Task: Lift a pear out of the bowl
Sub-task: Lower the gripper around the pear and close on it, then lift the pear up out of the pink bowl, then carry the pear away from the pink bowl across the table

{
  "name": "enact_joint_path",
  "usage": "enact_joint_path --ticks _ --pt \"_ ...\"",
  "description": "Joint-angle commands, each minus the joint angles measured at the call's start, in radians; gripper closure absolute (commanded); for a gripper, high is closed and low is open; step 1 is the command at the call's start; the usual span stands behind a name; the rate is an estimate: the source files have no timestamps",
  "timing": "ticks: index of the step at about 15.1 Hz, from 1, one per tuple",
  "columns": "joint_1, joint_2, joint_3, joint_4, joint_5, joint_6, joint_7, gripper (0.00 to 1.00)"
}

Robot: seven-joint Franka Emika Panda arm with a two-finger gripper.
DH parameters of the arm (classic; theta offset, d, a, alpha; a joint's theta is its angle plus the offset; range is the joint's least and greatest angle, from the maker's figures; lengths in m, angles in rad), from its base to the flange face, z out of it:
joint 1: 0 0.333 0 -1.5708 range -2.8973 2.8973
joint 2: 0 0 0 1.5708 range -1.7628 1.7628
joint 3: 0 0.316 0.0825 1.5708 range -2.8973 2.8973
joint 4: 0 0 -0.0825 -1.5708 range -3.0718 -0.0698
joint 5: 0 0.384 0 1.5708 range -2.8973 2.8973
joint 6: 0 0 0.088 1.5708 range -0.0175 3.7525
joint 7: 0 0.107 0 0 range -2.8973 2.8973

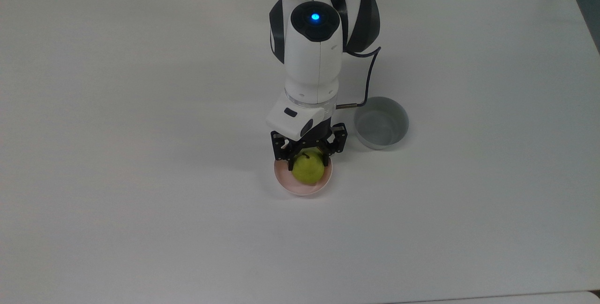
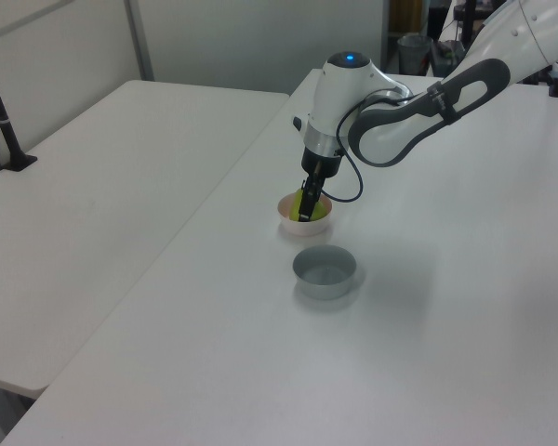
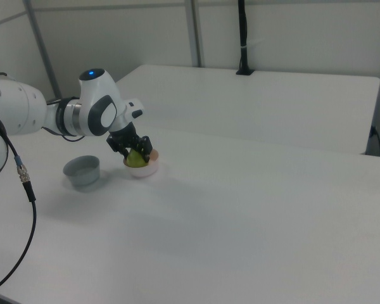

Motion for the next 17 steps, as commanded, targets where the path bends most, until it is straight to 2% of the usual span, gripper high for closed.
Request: enact_joint_path --ticks 1,6,9,17 --pt "0.004 -0.060 -0.008 -0.012 0.014 0.007 0.023 0.46" --pt "0.003 -0.134 -0.019 -0.012 0.014 -0.062 0.129 0.46" --pt "-0.005 -0.174 -0.022 -0.011 0.014 -0.104 0.138 0.45" --pt "-0.084 -0.179 -0.022 0.032 0.004 -0.105 0.126 0.44"
